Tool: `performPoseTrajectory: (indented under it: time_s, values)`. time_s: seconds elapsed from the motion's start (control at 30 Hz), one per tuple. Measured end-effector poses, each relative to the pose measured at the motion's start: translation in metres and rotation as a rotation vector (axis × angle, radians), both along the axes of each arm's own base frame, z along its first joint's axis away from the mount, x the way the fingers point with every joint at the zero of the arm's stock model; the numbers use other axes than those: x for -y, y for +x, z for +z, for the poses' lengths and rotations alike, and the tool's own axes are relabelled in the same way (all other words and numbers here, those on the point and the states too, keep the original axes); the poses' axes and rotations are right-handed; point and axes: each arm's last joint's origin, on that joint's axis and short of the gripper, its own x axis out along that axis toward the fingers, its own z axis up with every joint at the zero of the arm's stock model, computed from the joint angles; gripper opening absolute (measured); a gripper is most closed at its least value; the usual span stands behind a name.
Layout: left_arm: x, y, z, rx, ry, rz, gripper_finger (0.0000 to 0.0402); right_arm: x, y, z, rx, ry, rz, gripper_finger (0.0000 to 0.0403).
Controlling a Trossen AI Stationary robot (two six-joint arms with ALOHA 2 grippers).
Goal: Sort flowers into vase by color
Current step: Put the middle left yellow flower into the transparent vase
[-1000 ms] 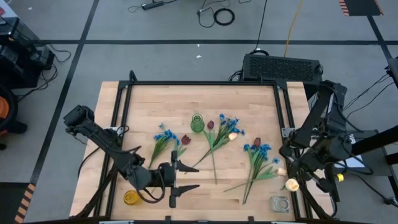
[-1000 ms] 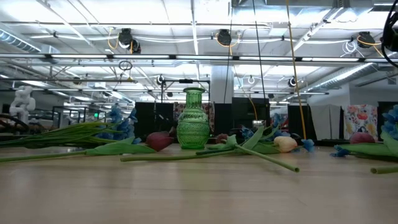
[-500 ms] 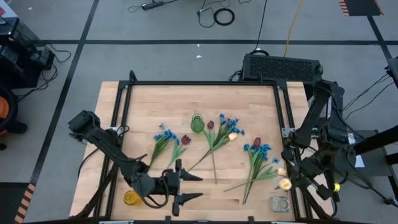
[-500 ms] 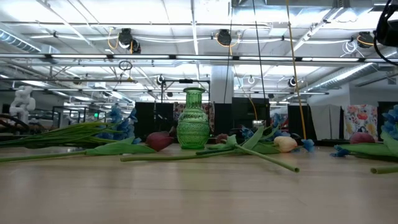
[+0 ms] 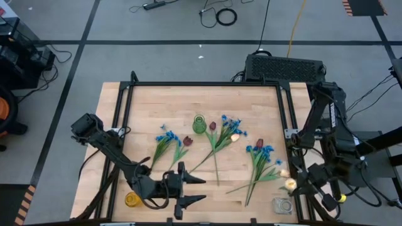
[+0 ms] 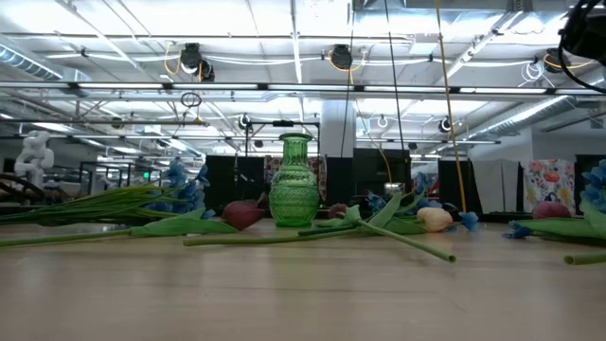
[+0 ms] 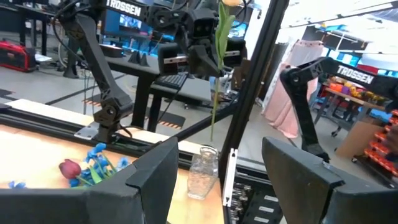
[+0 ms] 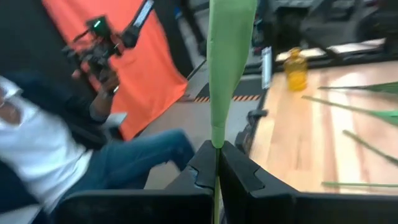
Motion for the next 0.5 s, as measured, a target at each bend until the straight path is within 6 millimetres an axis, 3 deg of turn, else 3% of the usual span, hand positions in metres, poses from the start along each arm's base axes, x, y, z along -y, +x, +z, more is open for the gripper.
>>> performPoseTrajectory:
  time_s: [0.5]
  values:
    - [0.000, 0.000, -0.001, -0.012, 0.037, 0.005, 0.0239, -0.025, -0.004, -0.020, -0.011, -0.037, -0.084, 0.0000]
